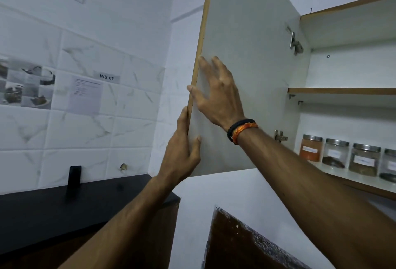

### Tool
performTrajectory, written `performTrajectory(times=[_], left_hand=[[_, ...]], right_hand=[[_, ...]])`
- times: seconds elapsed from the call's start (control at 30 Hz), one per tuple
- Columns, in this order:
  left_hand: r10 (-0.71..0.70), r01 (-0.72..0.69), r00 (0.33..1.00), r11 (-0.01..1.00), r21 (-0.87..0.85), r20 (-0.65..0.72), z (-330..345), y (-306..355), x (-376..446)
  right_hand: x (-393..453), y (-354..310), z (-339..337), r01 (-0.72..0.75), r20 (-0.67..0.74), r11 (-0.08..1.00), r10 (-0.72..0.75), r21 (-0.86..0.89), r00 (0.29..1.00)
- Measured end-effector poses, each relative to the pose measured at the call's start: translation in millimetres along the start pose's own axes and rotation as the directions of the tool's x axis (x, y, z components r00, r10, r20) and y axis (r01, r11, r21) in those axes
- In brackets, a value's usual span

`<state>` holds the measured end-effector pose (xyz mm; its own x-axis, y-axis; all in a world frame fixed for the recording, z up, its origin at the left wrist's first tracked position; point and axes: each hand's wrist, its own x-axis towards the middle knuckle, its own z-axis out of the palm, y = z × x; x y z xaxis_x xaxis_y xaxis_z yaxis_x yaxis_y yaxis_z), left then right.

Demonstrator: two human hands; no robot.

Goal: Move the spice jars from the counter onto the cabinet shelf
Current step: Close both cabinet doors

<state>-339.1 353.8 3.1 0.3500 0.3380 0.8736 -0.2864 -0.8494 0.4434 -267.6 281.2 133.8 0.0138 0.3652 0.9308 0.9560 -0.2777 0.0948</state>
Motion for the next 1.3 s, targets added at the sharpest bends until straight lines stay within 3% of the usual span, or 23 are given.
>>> performTrajectory(times=[0.27, 0.53, 0.7, 0.9, 1.07, 1.3], left_hand=[[-0.010, -0.003, 0.995, 0.992, -0.126, -0.098, 15.2, -2.0, -16.4], [0.052, -0.085, 0.982, 0.981, -0.176, -0.181, 40.9, 38.9, -37.9], [0.038, -0.040, 0.999, 0.925, -0.378, -0.012, 53.5, 77.7, -49.7], [0.231, -0.097, 0.951, 0.856, -0.508, 0.208, 83.2, 109.7, -43.3], [0.368, -0.199, 0.904, 0.812, -0.549, 0.217, 136.8, 139.0, -44.1], [0.379, -0.252, 0.913, 0.814, -0.523, 0.149, 222.3, 192.6, -55.6]], right_hand=[[-8.5, -7.2, 11.7, -0.052, -0.065, 0.998, 0.049, -0.047, 0.997], [-31.6, -5.3, -32.1, -0.059, -0.170, 0.996, 0.069, 0.063, 0.983], [-51.5, 9.8, -75.6, -0.034, -0.250, 0.996, 0.055, 0.087, 0.967], [-77.9, 37.5, -132.0, -0.041, -0.306, 0.995, 0.066, 0.089, 0.950], [-104.9, 70.7, -177.4, -0.076, -0.359, 0.996, 0.084, 0.037, 0.929], [-144.1, 124.6, -232.4, -0.254, -0.401, 0.945, 0.154, -0.209, 0.903]])
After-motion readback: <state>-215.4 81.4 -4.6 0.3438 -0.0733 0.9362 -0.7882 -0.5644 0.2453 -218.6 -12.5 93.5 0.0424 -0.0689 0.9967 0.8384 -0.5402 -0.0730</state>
